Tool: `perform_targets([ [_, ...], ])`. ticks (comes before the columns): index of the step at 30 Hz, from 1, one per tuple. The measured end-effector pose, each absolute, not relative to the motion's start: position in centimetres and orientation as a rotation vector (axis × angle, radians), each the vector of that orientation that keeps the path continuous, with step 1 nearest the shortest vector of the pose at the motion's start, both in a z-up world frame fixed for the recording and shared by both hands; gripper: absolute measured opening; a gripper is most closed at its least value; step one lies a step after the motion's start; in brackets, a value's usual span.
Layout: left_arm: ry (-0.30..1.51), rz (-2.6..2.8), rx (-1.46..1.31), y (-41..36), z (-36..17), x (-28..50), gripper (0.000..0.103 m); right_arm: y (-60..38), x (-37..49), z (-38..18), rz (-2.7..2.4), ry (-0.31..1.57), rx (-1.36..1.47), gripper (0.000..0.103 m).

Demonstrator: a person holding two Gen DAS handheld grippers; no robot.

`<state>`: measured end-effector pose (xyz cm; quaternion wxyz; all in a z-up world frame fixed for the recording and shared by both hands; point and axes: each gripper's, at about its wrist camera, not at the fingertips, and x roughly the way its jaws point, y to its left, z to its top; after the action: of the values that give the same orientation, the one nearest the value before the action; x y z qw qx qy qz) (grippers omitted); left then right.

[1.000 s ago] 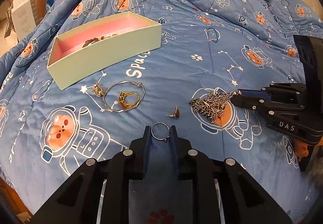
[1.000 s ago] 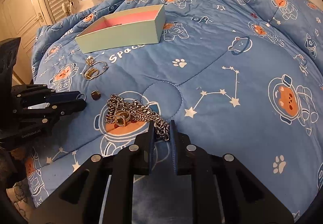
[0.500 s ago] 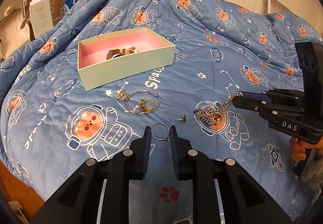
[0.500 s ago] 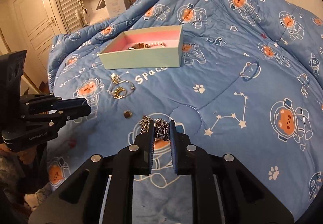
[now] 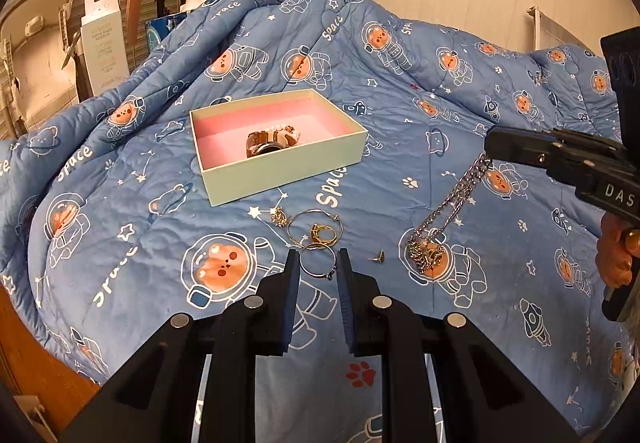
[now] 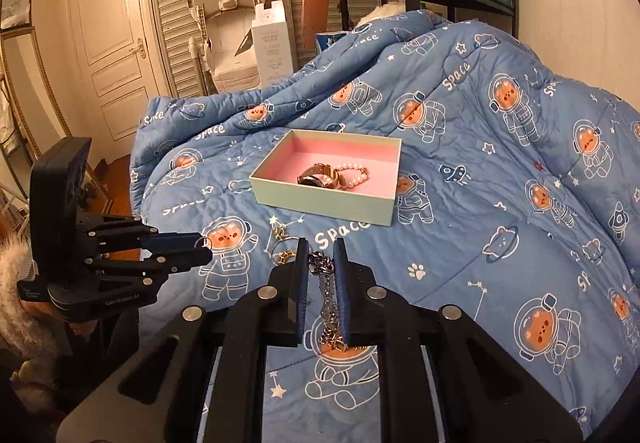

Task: Organize jewelry
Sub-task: 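Grasp the silver ring with the left tool while the right tool lifts the chain, then carry the silver chain and silver ring with both tools over the pink box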

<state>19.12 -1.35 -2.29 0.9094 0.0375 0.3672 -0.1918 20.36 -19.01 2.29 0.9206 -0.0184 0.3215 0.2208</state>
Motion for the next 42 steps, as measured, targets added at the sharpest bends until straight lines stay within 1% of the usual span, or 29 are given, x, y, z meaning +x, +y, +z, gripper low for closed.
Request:
perform_targets([
  [7,0.728,-0.411,0.077,-0.9,-0.7,19.0,0.018,-18.1,20.4,5.7,0.475,0.608,-0.068,0.013],
  [17,0.725,-0.425,0.060,0.2,0.5,20.0,0.018,-16.5,20.9,8.4,0.504,0.551,-0.109,0.013],
  [24,0.695,-0.433,0.066,0.8,2.4,21.1,0.018,-15.9,21.9,12.0,0.536,0.480,-0.112,0.013],
  [33,0.670,-0.431,0.093,1.3,4.7,24.7,0.018,-14.8,26.4,16.3,0.534,0.417,-0.131,0.013],
  [37,0.688,-0.438,0.088,1.2,4.8,26.8,0.018,-14.0,29.2,16.8,0.510,0.424,-0.161,0.013],
  [42,0.723,-0.423,0.088,1.3,3.9,29.7,0.018,-13.7,32.8,16.1,0.455,0.449,-0.170,0.013],
])
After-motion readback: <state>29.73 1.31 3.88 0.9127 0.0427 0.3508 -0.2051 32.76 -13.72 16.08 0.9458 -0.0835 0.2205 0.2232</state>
